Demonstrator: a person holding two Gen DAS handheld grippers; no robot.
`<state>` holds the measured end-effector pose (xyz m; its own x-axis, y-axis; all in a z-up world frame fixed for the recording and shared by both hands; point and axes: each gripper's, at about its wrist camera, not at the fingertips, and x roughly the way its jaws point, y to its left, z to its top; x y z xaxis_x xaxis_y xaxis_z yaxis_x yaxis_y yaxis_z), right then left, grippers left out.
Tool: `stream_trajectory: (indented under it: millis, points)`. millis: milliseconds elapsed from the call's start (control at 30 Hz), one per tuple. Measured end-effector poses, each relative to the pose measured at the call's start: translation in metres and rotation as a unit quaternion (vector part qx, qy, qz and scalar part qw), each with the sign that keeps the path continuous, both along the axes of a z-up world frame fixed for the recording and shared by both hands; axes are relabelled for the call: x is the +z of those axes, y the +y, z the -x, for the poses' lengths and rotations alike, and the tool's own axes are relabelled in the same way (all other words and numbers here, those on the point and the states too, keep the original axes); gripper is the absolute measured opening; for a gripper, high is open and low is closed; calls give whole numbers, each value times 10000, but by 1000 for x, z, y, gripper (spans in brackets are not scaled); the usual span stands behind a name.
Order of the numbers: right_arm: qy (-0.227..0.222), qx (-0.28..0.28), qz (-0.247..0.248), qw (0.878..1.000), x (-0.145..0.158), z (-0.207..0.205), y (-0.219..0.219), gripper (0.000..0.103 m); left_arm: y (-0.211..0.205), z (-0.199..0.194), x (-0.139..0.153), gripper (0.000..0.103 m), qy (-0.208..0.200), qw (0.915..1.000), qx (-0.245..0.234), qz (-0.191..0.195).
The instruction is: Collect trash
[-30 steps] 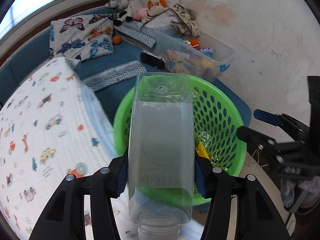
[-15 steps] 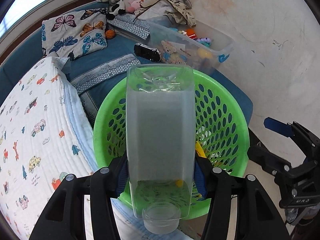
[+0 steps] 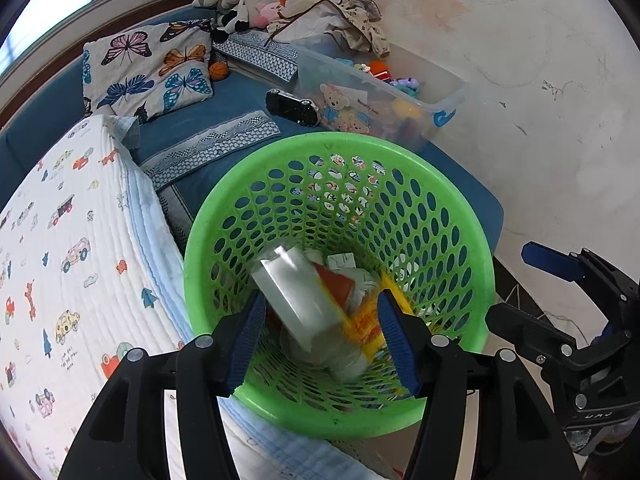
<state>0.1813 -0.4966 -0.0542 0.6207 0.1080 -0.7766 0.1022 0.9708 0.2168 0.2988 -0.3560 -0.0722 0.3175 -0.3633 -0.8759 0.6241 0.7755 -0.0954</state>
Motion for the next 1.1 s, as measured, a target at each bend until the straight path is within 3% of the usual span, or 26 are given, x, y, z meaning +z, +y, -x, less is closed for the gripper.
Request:
stream_trajectory:
  millis: [433, 567, 667, 900, 933, 1100]
  points:
    - [-58, 48, 45, 10000, 2, 5, 18, 90, 29, 15, 15, 71, -340, 9991, 205, 142]
    - [-101, 75, 48, 9999, 4, 6, 29, 92, 50, 23, 22, 74, -470, 9980, 350, 217]
    - [-96, 92, 22, 9999, 4, 7, 37, 92, 65, 29, 28, 83, -628, 9966, 495, 214]
    - [-133, 146, 32, 9998, 7, 10, 58, 96, 100, 43, 41, 87, -908, 9926, 755, 288]
    - [-148, 168, 10, 9997, 7, 10, 61, 96, 105, 44, 43, 92, -950, 9917, 816, 289]
    - [-224, 267, 108, 9993, 12, 14, 80, 98, 133, 56, 49, 93, -1102, 9878, 1029, 382]
